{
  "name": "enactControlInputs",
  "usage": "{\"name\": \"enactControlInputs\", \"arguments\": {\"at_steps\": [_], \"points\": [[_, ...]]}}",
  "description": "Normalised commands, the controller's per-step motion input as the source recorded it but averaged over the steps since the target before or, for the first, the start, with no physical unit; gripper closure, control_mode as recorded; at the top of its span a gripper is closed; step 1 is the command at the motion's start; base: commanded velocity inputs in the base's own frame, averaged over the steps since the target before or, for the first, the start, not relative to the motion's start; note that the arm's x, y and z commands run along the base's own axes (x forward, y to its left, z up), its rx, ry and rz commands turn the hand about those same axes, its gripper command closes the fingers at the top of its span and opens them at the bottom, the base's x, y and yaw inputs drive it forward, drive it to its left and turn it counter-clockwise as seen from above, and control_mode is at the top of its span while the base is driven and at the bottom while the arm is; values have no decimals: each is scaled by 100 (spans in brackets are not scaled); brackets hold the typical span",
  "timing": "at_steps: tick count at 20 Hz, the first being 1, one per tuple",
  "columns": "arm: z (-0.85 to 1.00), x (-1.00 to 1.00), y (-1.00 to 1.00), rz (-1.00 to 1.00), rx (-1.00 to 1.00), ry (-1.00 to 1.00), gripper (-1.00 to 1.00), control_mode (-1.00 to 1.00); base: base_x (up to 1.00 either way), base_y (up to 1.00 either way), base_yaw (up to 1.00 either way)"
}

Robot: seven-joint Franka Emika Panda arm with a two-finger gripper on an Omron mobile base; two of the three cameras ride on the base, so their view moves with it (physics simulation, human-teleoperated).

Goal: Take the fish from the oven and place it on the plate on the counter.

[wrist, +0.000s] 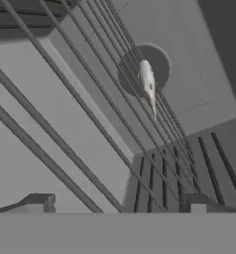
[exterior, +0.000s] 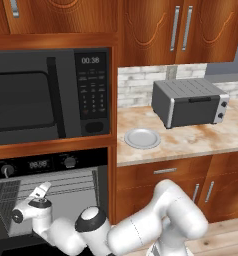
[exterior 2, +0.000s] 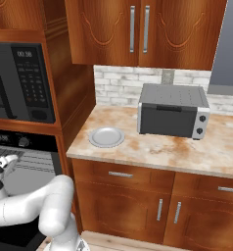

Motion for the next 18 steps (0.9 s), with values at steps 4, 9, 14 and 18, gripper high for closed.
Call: {"name": "enactControlInputs", "arguments": {"at_steps": [4,9,14,18], "points": [[-99,-3,-3,-3,7,-28,-100,-100,0,0,0],[-100,0,0,-1,3,-17,-100,-100,0,0,0],[-100,0,0,0,1,-15,-100,-100,0,0,0],[-100,1,0,-1,1,-11,-100,-100,0,0,0]]}}
